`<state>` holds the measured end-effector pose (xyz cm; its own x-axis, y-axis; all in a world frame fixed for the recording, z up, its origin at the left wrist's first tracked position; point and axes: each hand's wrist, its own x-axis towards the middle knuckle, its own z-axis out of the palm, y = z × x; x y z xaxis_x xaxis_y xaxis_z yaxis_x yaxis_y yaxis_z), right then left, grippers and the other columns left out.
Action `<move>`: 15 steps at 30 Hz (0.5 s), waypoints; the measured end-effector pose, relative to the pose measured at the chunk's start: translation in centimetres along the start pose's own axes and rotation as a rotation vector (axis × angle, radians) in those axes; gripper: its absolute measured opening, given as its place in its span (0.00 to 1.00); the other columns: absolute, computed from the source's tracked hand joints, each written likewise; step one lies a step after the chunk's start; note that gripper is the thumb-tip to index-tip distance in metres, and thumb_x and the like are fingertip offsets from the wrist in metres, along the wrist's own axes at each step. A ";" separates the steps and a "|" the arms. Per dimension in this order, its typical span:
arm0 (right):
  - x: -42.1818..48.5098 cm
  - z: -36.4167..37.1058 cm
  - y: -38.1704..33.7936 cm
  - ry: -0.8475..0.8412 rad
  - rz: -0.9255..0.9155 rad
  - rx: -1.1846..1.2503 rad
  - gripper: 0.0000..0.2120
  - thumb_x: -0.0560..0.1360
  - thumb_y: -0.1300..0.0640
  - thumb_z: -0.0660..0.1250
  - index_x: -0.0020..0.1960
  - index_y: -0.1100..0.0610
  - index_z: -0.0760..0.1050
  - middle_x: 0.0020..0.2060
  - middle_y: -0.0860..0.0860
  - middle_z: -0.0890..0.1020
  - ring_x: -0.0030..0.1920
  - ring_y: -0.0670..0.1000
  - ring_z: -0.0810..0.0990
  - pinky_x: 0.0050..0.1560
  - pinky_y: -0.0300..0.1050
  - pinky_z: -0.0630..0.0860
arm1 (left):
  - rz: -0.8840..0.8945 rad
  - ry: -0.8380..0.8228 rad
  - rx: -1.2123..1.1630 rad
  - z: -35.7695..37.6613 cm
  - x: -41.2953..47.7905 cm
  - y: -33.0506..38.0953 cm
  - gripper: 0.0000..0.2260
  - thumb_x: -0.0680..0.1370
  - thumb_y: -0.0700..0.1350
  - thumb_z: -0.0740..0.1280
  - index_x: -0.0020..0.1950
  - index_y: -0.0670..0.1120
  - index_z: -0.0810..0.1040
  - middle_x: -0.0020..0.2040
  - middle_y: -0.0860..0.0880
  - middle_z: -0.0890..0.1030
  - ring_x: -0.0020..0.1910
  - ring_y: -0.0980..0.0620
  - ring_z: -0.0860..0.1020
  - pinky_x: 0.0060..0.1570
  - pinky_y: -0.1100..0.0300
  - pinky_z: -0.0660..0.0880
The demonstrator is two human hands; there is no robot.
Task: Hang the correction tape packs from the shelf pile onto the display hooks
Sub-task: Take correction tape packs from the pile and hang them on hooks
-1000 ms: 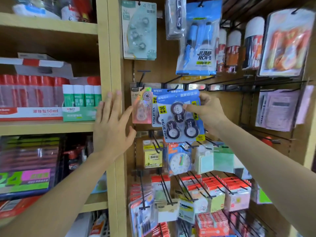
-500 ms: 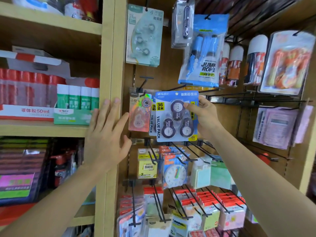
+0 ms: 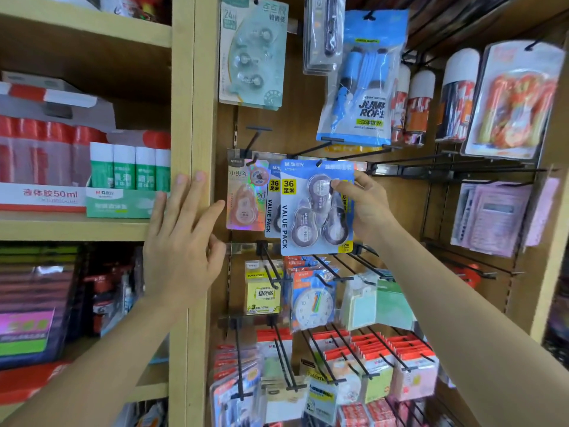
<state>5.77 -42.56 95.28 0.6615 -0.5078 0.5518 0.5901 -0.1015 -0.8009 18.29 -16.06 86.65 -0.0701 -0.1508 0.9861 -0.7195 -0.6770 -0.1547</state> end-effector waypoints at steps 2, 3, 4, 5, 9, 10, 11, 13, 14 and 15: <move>0.0 0.5 0.4 0.018 0.015 -0.022 0.14 0.76 0.64 0.71 0.61 0.61 0.75 0.42 0.51 0.86 0.43 0.51 0.85 0.46 0.51 0.82 | -0.001 -0.006 -0.002 0.0 -0.1 -0.1 0.22 0.73 0.38 0.67 0.68 0.42 0.78 0.80 0.41 0.61 0.81 0.41 0.56 0.78 0.39 0.55; 0.0 0.7 0.8 0.024 0.018 -0.027 0.14 0.76 0.64 0.70 0.61 0.61 0.74 0.41 0.49 0.86 0.42 0.49 0.85 0.43 0.48 0.82 | -0.002 -0.009 -0.002 0.0 -0.1 -0.1 0.22 0.73 0.38 0.67 0.68 0.42 0.78 0.80 0.41 0.61 0.81 0.41 0.56 0.78 0.39 0.56; 0.0 0.9 1.1 0.026 0.022 -0.022 0.14 0.77 0.63 0.70 0.61 0.60 0.74 0.40 0.47 0.86 0.41 0.48 0.85 0.40 0.47 0.82 | -0.002 -0.009 -0.001 0.0 -0.2 -0.1 0.22 0.73 0.38 0.67 0.68 0.42 0.78 0.80 0.41 0.61 0.81 0.41 0.56 0.78 0.38 0.56; 0.0 1.0 1.6 0.034 0.024 -0.019 0.14 0.77 0.63 0.70 0.61 0.60 0.73 0.41 0.47 0.86 0.41 0.47 0.86 0.38 0.46 0.81 | -0.001 -0.008 -0.001 0.0 -0.2 -0.2 0.22 0.73 0.38 0.67 0.68 0.42 0.78 0.80 0.41 0.61 0.81 0.41 0.56 0.77 0.38 0.56; -0.2 1.5 3.2 0.202 -0.121 -0.248 0.19 0.75 0.57 0.74 0.64 0.57 0.74 0.49 0.48 0.84 0.45 0.45 0.85 0.46 0.47 0.83 | 0.001 -0.009 0.000 0.0 -0.2 -0.1 0.22 0.73 0.38 0.67 0.67 0.41 0.79 0.80 0.41 0.61 0.81 0.40 0.57 0.77 0.38 0.57; -0.5 1.5 3.6 0.274 -0.201 -0.359 0.23 0.74 0.55 0.75 0.66 0.56 0.72 0.53 0.48 0.82 0.49 0.44 0.83 0.52 0.47 0.81 | 0.001 -0.008 0.000 0.0 -0.3 0.0 0.21 0.73 0.38 0.67 0.67 0.41 0.79 0.80 0.41 0.61 0.81 0.40 0.57 0.77 0.38 0.57; -0.9 1.5 3.9 0.362 -0.298 -0.495 0.27 0.73 0.53 0.75 0.69 0.56 0.69 0.58 0.50 0.79 0.54 0.45 0.79 0.57 0.44 0.77 | 0.002 -0.005 -0.001 0.0 -0.3 0.0 0.21 0.73 0.37 0.67 0.66 0.41 0.79 0.80 0.41 0.62 0.81 0.40 0.57 0.77 0.38 0.58; -1.8 1.4 4.7 0.511 -0.561 -0.845 0.33 0.72 0.50 0.75 0.72 0.56 0.67 0.65 0.55 0.72 0.63 0.51 0.70 0.61 0.43 0.68 | -0.002 0.005 0.001 0.0 -0.3 0.1 0.20 0.73 0.37 0.66 0.65 0.41 0.80 0.80 0.41 0.62 0.80 0.40 0.58 0.77 0.38 0.58; -2.2 1.5 5.0 0.521 -0.687 -1.037 0.33 0.72 0.48 0.74 0.73 0.54 0.68 0.67 0.56 0.70 0.65 0.54 0.66 0.63 0.46 0.65 | -0.005 0.006 0.003 0.0 -0.3 0.1 0.20 0.73 0.37 0.66 0.65 0.41 0.80 0.80 0.41 0.62 0.80 0.40 0.58 0.77 0.39 0.59; -2.5 1.7 5.5 0.465 -0.774 -1.192 0.31 0.73 0.45 0.72 0.73 0.52 0.68 0.70 0.55 0.69 0.67 0.55 0.65 0.64 0.50 0.63 | -0.008 0.005 0.003 -0.1 -0.3 0.1 0.20 0.73 0.37 0.67 0.65 0.41 0.80 0.80 0.41 0.62 0.80 0.40 0.58 0.76 0.39 0.59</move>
<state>8.18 -40.36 89.89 0.0320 -0.1999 0.9793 -0.1499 -0.9697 -0.1931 18.20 -16.02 86.33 -0.0681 -0.1417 0.9876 -0.7182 -0.6801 -0.1471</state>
